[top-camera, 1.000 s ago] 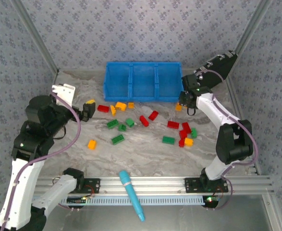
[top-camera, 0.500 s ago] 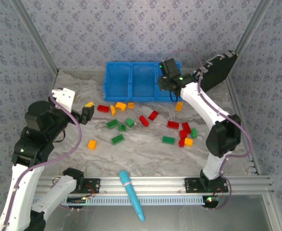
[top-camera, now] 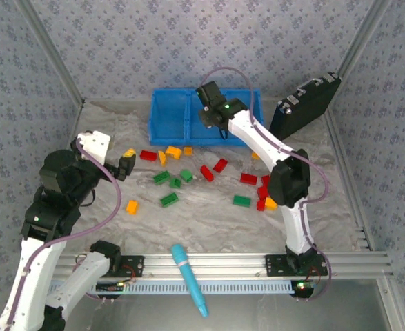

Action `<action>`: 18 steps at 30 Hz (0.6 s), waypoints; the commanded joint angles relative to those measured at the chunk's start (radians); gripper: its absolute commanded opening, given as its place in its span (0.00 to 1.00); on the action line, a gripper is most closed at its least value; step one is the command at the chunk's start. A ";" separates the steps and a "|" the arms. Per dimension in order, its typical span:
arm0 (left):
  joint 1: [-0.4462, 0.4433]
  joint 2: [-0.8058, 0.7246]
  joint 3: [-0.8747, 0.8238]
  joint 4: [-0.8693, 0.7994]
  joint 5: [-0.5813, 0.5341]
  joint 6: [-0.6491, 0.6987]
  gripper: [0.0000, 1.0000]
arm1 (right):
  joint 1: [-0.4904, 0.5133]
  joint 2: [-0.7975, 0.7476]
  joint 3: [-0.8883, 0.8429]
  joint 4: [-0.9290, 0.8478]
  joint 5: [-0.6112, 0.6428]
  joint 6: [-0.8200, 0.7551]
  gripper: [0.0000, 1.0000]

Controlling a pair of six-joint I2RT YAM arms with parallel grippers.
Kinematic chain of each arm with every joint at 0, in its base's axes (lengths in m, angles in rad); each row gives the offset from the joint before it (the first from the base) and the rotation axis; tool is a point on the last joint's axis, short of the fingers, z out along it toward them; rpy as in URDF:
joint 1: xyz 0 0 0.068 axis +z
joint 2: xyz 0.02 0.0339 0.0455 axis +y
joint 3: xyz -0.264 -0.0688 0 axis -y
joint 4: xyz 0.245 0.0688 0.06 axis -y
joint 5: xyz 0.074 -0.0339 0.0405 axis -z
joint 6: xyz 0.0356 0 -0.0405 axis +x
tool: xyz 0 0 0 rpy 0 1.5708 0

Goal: Sort the legos into containers by color
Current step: Place the lego in the container.

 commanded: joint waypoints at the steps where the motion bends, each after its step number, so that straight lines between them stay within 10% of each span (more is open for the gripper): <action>1: -0.007 -0.002 -0.004 0.044 -0.013 0.019 1.00 | -0.007 0.029 0.048 -0.064 0.016 -0.011 0.19; 18: -0.007 0.043 -0.035 0.081 -0.016 0.023 1.00 | -0.147 0.004 -0.062 0.023 -0.062 0.088 0.20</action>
